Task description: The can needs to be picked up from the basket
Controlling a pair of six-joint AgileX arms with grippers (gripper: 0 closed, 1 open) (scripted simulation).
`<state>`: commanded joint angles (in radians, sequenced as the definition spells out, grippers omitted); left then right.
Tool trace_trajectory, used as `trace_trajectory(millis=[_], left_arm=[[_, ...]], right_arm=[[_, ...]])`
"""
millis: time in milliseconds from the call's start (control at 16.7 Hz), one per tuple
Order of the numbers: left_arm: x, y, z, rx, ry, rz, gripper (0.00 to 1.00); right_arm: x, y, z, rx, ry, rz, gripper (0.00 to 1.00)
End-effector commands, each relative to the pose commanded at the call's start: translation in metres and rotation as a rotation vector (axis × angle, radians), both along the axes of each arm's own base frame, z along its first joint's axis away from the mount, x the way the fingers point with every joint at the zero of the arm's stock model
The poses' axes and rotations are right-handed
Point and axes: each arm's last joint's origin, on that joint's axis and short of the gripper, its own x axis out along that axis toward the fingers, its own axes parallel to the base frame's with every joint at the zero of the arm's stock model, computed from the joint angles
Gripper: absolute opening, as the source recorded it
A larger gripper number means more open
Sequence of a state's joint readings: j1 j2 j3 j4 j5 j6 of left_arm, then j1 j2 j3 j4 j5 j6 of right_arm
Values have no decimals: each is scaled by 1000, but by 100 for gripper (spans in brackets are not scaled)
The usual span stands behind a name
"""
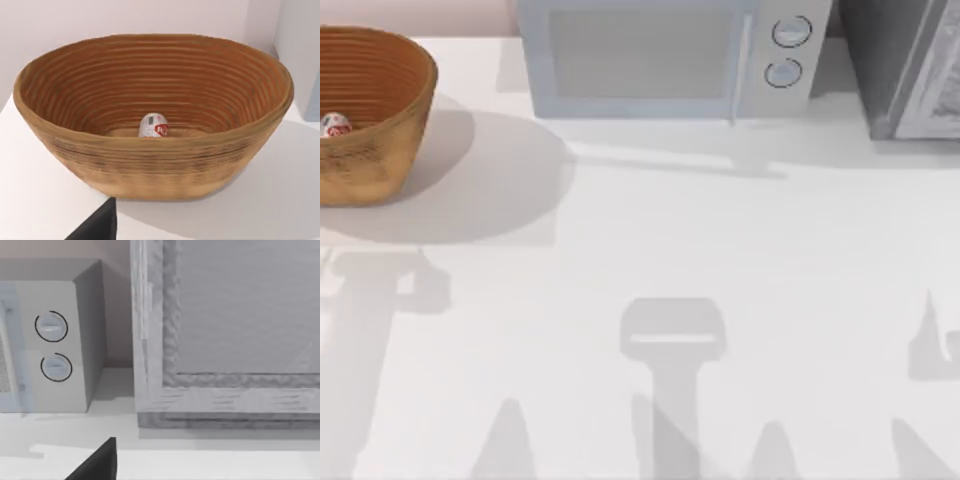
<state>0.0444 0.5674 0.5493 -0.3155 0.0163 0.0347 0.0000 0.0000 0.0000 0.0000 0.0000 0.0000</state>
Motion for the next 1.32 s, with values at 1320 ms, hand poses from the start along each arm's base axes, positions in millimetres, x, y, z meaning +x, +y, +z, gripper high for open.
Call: trace_trajectory(millis=[1320], left_arm=[[349, 69, -60, -116, 1105, -86, 100]], right_arm=[[0, 0, 0, 0, 0, 0, 100]])
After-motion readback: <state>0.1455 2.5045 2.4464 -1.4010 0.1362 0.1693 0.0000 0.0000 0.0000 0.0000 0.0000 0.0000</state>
